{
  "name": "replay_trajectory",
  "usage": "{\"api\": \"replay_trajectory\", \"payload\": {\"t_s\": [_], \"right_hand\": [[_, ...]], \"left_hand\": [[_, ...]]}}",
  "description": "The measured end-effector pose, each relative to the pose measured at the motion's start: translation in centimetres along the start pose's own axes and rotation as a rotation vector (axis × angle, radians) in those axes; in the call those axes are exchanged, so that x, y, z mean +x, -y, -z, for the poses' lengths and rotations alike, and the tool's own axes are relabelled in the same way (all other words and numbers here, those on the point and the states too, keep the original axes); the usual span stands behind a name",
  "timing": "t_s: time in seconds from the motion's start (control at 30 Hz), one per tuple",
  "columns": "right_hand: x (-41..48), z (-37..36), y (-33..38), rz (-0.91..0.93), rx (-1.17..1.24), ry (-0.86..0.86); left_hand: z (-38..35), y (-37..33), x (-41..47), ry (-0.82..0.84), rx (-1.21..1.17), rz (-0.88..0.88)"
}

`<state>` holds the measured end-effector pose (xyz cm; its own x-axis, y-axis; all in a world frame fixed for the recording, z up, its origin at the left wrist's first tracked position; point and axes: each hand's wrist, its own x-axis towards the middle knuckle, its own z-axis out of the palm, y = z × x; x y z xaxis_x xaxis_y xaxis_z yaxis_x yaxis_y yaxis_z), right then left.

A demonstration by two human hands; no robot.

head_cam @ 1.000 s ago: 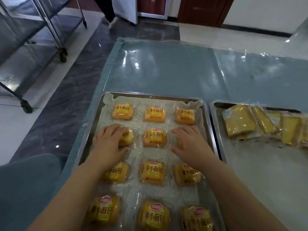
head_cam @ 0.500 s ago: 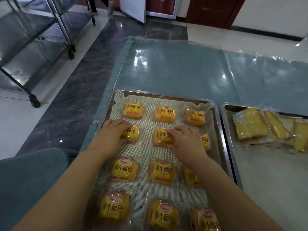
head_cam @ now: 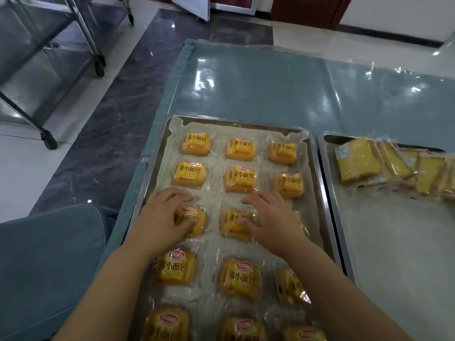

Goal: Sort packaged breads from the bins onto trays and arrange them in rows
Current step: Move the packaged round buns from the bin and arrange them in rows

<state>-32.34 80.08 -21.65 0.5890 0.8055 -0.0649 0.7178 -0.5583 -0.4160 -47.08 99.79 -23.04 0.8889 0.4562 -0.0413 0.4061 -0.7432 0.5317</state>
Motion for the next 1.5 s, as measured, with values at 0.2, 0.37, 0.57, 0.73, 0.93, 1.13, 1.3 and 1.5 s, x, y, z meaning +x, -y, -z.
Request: {"api": "replay_trajectory", "payload": {"t_s": [0.2,0.37,0.57,0.73,0.93,1.13,1.3,1.5], "right_hand": [[-0.9,-0.7,1.0,-0.039,-0.127,0.211],[-0.5,-0.8,1.4,-0.068,-0.146,0.226],[-0.3,-1.1,1.7,-0.082,-0.141,0.226],[-0.3,-0.8,1.5,-0.087,-0.107,0.234],[-2.2,0.9,-0.2,-0.122,-0.06,0.059],[-4.4,2.6,-3.5,-0.298,-0.098,0.07],[-5.2,2.3,-4.5,-0.314,-0.171,0.195],[-5.2,2.1,-4.9,-0.334,-0.21,0.104]], "left_hand": [[0.2,0.0,-1.5,0.177,-0.018,0.066],[0.6,0.5,-0.8,0.219,0.031,0.043],[0.6,0.6,-0.1,0.171,0.048,0.045],[0.5,0.4,0.1,0.205,0.041,0.073],[0.4,-2.0,-0.7,0.138,0.077,0.026],[-2.2,-6.3,-0.3,0.121,0.114,-0.129],[-4.6,-7.9,0.2,0.201,0.184,-0.19],[-5.5,-7.9,0.0,0.173,0.238,-0.162]]}}
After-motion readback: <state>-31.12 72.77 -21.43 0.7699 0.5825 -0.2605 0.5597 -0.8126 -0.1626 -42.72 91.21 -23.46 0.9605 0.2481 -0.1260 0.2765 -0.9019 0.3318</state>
